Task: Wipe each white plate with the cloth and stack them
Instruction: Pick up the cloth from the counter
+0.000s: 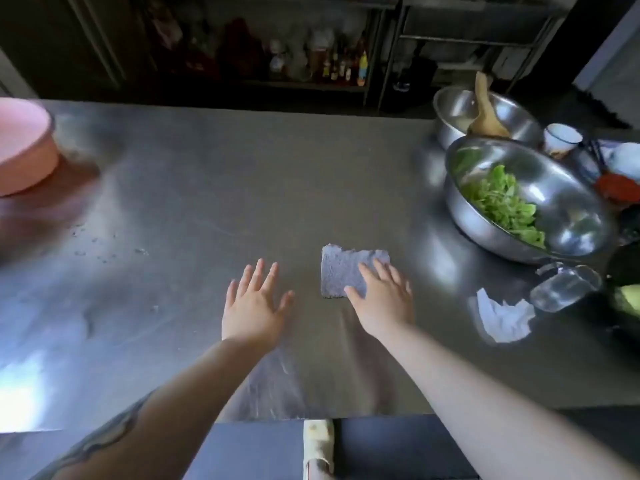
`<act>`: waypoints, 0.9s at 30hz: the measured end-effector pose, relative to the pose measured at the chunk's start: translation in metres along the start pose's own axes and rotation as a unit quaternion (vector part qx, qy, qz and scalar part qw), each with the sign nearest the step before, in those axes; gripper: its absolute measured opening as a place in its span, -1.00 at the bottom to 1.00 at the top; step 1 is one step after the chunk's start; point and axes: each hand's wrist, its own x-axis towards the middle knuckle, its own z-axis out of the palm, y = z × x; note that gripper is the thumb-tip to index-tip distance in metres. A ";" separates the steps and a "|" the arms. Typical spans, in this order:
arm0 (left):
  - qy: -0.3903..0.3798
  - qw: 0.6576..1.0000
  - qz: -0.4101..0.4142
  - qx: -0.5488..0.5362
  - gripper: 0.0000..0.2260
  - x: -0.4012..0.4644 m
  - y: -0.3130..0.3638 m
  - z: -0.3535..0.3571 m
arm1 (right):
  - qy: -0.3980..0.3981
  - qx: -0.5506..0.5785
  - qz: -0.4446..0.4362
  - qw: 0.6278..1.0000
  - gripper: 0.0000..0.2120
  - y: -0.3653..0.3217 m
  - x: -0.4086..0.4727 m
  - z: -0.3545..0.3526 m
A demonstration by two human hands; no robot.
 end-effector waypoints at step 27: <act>0.072 0.993 -0.038 -0.091 -0.45 0.006 -0.021 -0.031 | 0.187 0.153 -0.182 0.953 -0.84 -0.049 0.021 -0.021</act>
